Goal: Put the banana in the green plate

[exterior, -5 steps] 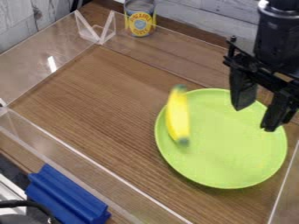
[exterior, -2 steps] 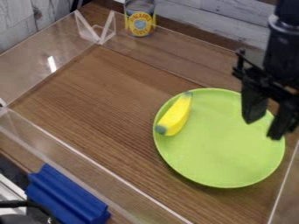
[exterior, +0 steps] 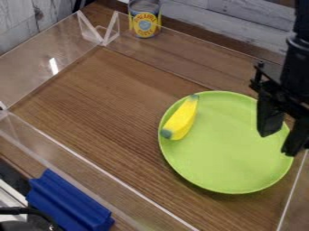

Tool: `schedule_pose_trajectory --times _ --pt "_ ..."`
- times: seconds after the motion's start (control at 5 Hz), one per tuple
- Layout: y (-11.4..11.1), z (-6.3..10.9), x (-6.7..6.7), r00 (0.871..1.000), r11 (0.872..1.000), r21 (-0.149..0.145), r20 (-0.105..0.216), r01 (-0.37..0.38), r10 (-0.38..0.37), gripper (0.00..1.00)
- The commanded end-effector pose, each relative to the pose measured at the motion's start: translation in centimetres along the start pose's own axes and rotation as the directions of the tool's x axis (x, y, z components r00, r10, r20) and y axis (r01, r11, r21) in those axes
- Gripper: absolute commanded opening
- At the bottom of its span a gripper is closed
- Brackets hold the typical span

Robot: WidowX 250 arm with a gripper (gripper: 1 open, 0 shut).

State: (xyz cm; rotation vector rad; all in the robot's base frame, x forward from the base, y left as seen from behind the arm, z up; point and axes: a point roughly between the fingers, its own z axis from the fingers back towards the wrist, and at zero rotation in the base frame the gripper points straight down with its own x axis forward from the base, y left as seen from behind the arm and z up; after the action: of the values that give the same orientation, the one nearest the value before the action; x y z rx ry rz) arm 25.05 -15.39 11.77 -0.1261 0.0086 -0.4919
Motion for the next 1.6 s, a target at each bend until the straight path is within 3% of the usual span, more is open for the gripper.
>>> schedule_pose_trajectory --times 0.0,0.6,1.4 --pt "0.0 1.1 1.1 0.997 0.999 0.0 0.053 0.054 -0.054 1.0" --pt "1.3 0.3 0.0 0.993 0.993 0.026 0.015 0.114 -0.114 1.0" --pt "3.0 -1.7 -1.0 0.992 0.992 0.033 -0.044 0.123 -0.122 1.0"
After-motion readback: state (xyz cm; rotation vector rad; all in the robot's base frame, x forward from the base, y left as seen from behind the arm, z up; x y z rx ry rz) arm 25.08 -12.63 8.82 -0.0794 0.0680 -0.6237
